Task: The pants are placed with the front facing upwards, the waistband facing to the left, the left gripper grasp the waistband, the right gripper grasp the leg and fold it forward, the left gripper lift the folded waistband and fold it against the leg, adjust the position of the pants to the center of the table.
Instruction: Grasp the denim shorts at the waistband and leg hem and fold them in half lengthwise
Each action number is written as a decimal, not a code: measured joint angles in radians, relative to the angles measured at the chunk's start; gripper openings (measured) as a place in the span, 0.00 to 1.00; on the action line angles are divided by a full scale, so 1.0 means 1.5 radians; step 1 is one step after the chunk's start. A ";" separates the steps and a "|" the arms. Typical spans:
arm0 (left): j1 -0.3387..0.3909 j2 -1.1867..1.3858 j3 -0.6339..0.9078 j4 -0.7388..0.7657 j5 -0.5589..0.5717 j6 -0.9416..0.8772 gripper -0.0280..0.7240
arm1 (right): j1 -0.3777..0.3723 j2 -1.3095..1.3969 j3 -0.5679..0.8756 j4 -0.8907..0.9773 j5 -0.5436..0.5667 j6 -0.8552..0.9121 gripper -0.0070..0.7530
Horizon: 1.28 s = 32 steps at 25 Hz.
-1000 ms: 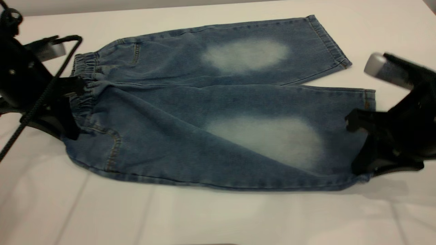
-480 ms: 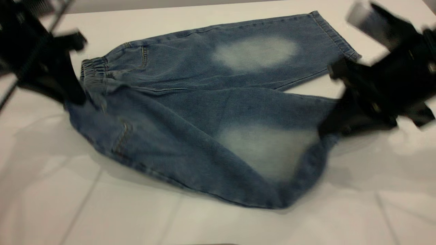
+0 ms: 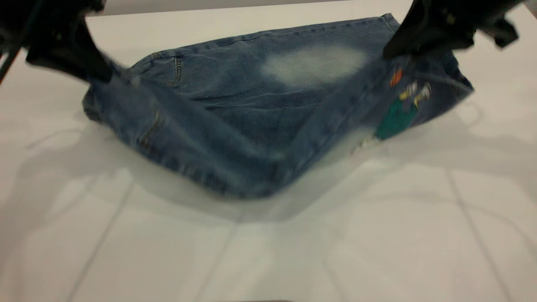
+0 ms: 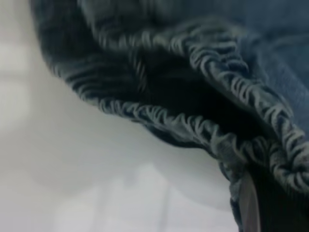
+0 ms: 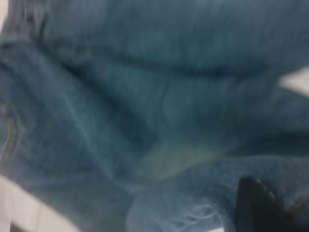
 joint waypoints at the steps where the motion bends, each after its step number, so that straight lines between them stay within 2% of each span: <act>1: 0.000 0.001 -0.011 -0.005 -0.004 0.000 0.11 | -0.009 0.000 -0.014 -0.005 -0.003 0.005 0.04; 7: 0.000 0.038 -0.060 -0.017 -0.027 -0.032 0.11 | -0.044 0.047 -0.096 -0.010 -0.008 0.035 0.04; 20: 0.000 0.170 -0.174 -0.051 -0.061 -0.085 0.11 | -0.048 0.223 -0.295 -0.014 0.004 0.096 0.04; 32: 0.000 0.197 -0.181 -0.153 -0.162 -0.094 0.11 | -0.069 0.316 -0.399 0.044 0.002 0.177 0.04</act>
